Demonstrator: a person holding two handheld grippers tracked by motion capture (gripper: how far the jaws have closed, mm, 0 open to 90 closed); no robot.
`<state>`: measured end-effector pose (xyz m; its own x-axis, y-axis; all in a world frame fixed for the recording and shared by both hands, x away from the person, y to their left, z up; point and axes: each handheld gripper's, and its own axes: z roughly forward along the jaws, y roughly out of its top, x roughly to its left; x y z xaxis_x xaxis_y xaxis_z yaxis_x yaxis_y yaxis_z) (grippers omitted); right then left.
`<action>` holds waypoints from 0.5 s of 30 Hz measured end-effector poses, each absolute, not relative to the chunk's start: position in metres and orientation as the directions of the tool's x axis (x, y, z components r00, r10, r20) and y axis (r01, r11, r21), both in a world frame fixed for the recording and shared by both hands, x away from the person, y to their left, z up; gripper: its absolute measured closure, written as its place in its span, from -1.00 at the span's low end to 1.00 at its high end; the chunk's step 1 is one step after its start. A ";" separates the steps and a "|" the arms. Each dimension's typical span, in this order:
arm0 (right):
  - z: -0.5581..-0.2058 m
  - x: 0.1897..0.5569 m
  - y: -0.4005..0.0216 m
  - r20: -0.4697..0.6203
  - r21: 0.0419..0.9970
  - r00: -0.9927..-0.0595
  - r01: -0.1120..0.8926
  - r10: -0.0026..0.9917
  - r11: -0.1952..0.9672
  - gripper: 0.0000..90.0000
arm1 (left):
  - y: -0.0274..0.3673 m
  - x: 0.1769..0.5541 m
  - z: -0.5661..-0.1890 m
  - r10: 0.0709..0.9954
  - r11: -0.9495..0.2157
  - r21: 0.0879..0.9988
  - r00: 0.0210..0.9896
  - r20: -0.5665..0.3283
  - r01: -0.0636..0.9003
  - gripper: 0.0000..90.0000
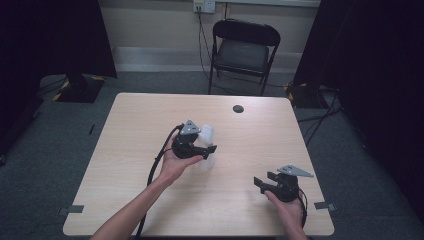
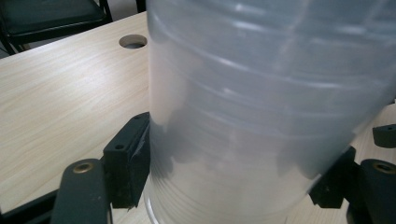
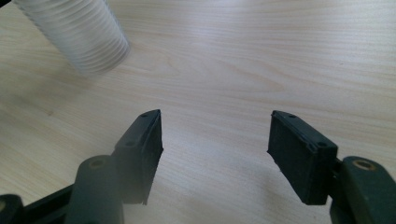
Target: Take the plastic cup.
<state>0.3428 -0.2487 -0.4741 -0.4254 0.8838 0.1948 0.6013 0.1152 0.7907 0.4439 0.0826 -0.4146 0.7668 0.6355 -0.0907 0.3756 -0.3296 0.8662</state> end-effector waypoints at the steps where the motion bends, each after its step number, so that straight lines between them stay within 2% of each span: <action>1: -0.474 0.343 -0.249 0.193 0.792 -0.427 0.599 0.883 0.117 -0.22 | 0.083 0.444 -0.415 0.635 -0.330 0.866 0.767 -0.091 0.376 -0.36; 15: -0.474 0.343 -0.248 0.195 0.793 -0.435 0.597 0.879 0.120 -0.22 | 0.085 0.441 -0.406 0.653 -0.268 0.881 0.746 -0.131 0.390 -0.33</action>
